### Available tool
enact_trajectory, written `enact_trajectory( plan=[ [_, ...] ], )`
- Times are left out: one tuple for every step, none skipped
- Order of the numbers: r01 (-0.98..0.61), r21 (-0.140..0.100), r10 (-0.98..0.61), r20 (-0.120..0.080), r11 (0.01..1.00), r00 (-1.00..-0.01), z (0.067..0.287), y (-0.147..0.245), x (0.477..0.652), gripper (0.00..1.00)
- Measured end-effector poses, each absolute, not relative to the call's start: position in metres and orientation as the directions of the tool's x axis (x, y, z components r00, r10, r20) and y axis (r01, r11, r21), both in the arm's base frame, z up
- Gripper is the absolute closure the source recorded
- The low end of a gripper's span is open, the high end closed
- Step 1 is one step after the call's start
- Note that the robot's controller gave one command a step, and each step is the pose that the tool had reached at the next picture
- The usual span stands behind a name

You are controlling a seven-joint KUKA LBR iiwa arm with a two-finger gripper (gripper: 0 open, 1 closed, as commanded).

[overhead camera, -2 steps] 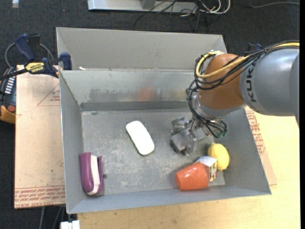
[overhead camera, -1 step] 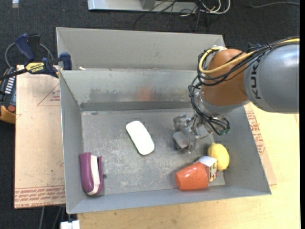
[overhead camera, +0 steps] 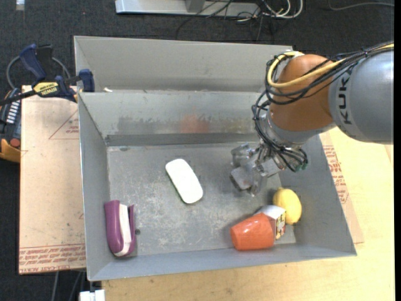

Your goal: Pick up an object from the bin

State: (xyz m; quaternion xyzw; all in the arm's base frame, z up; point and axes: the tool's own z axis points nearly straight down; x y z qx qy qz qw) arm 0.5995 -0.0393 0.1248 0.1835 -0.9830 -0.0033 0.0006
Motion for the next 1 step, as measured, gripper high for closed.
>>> enact_trajectory(
  plan=[
    [-0.36, 0.006, -0.36, -0.001, 0.933, -0.933, 0.1469, -0.0391, 0.6, 1.0]
  ],
)
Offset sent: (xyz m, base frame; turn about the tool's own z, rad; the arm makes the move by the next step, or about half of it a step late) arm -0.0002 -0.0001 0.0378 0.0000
